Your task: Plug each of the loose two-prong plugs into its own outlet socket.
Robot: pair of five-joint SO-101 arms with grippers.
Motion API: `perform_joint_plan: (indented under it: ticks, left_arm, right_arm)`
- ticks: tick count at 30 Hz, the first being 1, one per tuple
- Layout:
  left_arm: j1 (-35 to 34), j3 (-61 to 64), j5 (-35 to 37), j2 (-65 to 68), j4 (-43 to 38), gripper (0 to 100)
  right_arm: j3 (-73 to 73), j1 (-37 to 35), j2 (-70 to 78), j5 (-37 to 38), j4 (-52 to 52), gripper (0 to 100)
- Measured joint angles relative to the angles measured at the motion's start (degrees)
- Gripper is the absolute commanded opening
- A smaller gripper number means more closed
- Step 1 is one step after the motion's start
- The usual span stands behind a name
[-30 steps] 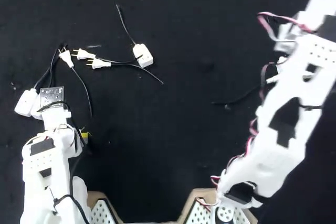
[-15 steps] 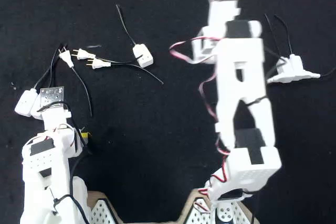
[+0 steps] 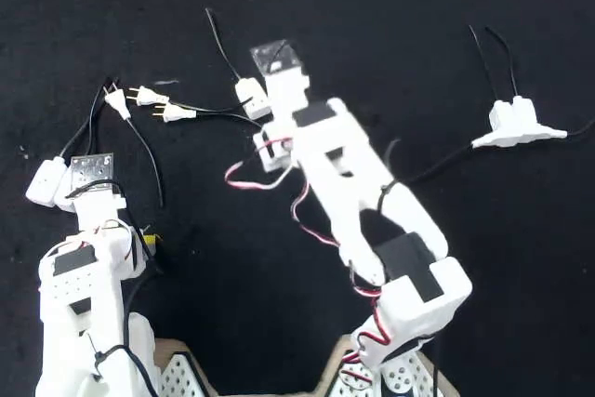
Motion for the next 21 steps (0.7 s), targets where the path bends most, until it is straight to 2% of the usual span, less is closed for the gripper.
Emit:
perform_joint_plan:
  ticks: [6, 17, 21]
  left_arm:
    - [0.0, 0.0, 0.0, 0.0, 0.0, 27]
    - [0.0, 0.0, 0.0, 0.0, 0.0, 27]
    - [0.0, 0.0, 0.0, 0.0, 0.0, 27]
  right_arm:
    - [4.0, -1.1, 0.0, 0.2, -6.9, 12.5]
    - [6.5, -1.2, -0.2, 0.2, -7.4, 12.6]
    - [10.0, -1.4, -4.8, 0.2, -7.4, 12.6]
